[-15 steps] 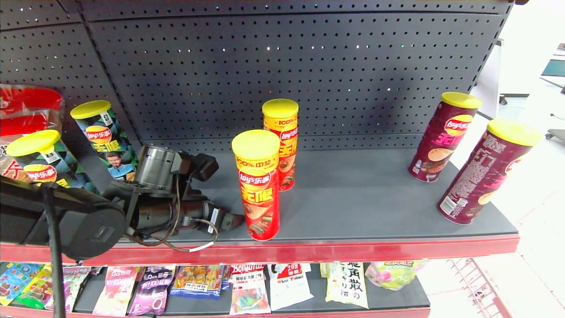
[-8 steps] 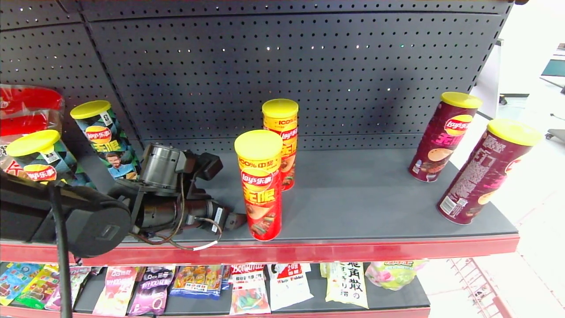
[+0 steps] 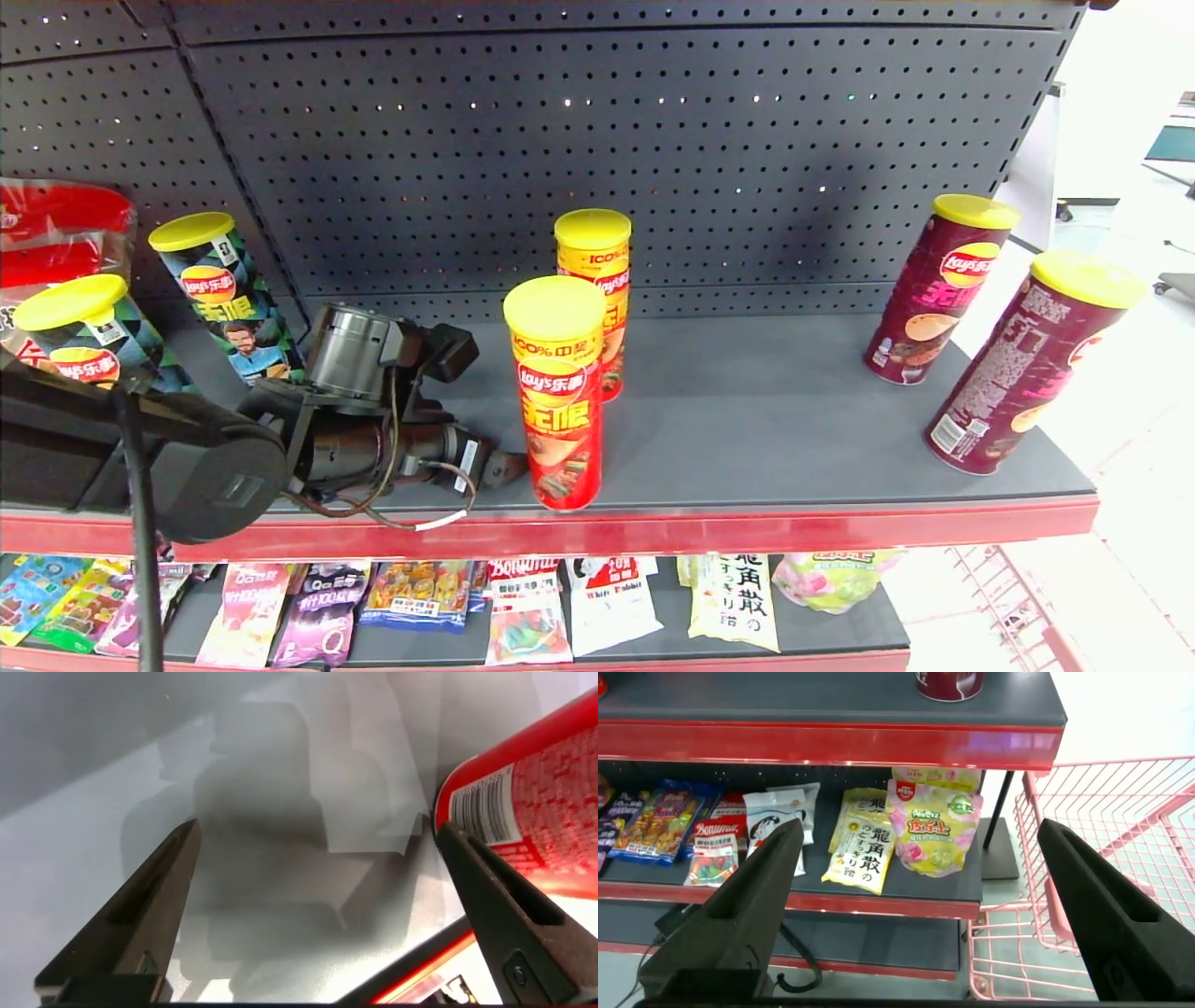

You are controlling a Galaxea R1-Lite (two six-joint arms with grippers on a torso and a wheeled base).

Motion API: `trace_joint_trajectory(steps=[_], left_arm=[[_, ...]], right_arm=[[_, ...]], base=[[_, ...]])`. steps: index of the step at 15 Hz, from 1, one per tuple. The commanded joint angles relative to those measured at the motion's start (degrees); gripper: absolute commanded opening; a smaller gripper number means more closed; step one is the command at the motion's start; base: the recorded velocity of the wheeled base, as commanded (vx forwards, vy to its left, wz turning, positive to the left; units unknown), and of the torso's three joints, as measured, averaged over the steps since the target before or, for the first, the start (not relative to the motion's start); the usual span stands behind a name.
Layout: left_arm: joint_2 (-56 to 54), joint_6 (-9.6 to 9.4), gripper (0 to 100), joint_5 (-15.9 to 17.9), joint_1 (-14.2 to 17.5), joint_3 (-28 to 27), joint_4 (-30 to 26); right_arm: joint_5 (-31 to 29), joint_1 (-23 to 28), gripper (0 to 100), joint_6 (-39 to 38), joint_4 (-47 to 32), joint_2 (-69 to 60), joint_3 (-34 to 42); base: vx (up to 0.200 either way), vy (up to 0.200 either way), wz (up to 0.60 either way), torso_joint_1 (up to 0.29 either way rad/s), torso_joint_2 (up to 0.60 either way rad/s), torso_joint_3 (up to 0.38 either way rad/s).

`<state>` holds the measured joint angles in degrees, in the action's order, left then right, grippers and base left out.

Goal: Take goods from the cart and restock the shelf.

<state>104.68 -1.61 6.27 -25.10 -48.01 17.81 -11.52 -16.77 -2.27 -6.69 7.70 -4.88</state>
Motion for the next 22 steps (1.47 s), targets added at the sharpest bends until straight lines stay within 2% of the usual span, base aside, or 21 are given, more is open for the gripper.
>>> trace_joint_trajectory(steps=[1,22], left_arm=[[-0.27,-0.06,100,0.06,-0.04,0.28,0.03],[0.88,-0.06,100,0.15,-1.35,-0.51,0.03]], right_arm=[[-0.08,-0.01,100,-0.02,0.01,0.12,-0.05],[0.01,-0.01,100,-0.02,0.01,0.12,0.13]], base=[[0.000,0.000,0.00,0.000,0.00,0.000],[0.000,0.000,0.00,0.000,0.00,0.000]])
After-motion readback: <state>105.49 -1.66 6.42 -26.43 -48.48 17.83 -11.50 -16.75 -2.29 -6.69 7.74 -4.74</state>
